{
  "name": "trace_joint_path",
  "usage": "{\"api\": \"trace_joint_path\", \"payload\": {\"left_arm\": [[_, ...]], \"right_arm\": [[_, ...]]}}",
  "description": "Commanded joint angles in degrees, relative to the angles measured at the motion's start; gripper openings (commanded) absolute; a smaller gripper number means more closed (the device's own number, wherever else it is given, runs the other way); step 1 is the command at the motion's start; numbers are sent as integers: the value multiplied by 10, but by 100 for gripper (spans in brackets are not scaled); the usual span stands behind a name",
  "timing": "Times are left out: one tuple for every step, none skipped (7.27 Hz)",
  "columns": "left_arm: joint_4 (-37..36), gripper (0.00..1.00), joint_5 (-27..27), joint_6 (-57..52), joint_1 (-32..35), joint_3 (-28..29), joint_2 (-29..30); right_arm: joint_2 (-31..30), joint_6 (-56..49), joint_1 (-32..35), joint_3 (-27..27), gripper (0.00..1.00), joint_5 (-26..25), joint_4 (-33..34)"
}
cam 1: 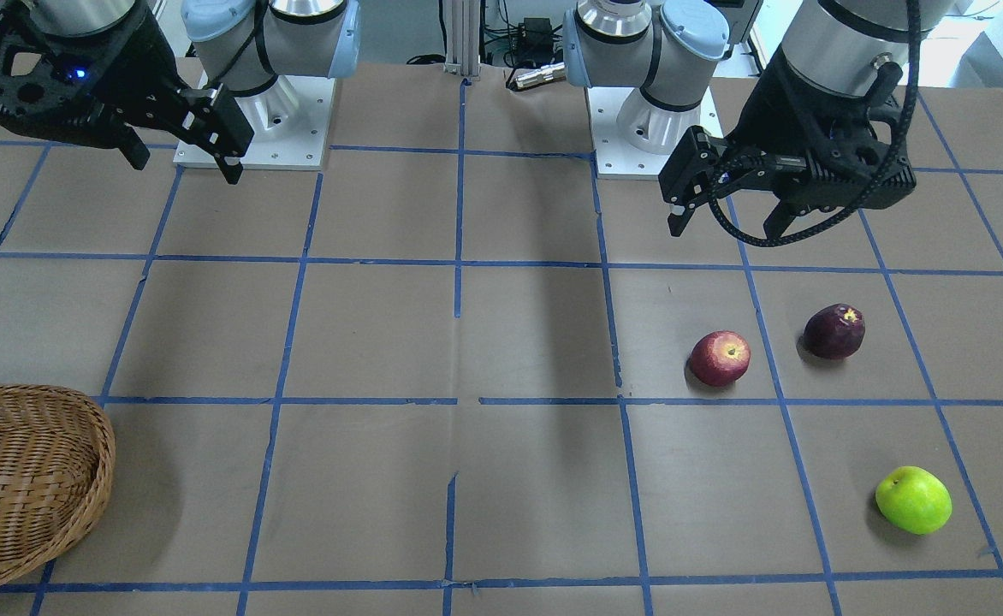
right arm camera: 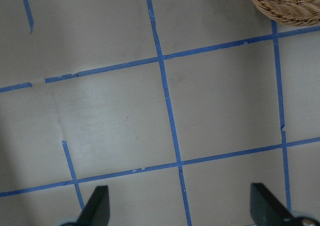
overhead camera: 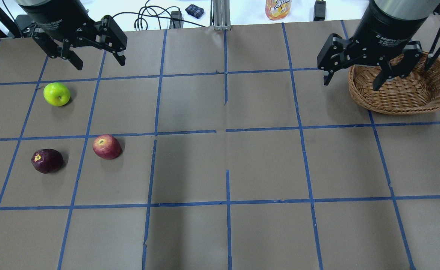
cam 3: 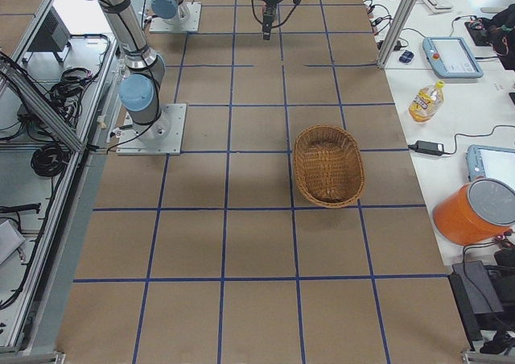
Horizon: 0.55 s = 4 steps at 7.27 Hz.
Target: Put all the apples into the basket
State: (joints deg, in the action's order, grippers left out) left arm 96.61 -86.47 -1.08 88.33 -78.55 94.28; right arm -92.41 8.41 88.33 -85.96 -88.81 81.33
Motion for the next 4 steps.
{"api": "trace_joint_path", "payload": {"left_arm": [[14, 100, -5, -1, 2, 0, 5], [24, 100, -5, 7, 4, 8, 12], [47, 100, -23, 6, 1, 9, 9], [61, 100, -27, -9, -10, -3, 16]], "right_arm": [[0, -1, 0, 0, 100, 0, 0], [0, 0, 1, -1, 100, 0, 0], [0, 0, 0, -1, 100, 0, 0], [0, 0, 0, -1, 100, 0, 0]]}}
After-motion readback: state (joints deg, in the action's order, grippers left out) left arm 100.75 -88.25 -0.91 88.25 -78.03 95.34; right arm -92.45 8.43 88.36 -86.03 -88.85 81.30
